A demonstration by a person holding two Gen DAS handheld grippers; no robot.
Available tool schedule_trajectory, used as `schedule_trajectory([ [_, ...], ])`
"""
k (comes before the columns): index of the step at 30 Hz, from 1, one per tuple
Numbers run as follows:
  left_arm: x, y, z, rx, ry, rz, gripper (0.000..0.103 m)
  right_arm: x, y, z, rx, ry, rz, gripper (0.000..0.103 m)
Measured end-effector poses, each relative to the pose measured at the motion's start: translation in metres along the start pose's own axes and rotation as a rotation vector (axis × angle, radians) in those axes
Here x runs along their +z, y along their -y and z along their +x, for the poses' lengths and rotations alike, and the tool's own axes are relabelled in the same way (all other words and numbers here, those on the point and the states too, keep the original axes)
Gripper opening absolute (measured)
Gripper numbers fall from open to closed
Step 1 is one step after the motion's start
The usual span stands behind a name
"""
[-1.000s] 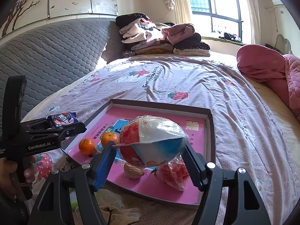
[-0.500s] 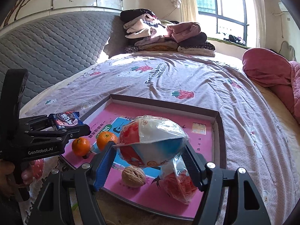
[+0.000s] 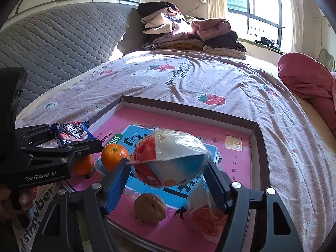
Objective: Organize objects
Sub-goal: 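Lower the blue snack pack into the tray while right tool lowers the ball container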
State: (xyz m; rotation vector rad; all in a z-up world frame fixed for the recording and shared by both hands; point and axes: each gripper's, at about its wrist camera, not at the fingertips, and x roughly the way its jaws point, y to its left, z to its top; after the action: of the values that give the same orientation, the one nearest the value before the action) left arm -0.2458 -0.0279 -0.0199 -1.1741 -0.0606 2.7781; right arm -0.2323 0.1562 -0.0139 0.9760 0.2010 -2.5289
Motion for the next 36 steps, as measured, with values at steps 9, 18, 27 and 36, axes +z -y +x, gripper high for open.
schedule_trajectory([
  [9,-0.001,-0.001,0.004,0.026,0.005,0.014,0.057,0.000,-0.015,0.010,-0.039,-0.021,-0.108,0.070],
  [18,-0.001,0.000,0.006,0.039,0.000,0.025,0.057,-0.001,-0.024,0.013,-0.007,-0.040,-0.147,0.071],
  [27,-0.002,0.000,0.007,0.047,-0.005,0.031,0.057,-0.009,-0.038,0.019,0.000,-0.093,-0.221,0.070],
  [36,-0.003,-0.004,0.013,0.042,-0.033,0.015,0.058,-0.009,-0.038,0.018,0.004,-0.096,-0.212,0.071],
])
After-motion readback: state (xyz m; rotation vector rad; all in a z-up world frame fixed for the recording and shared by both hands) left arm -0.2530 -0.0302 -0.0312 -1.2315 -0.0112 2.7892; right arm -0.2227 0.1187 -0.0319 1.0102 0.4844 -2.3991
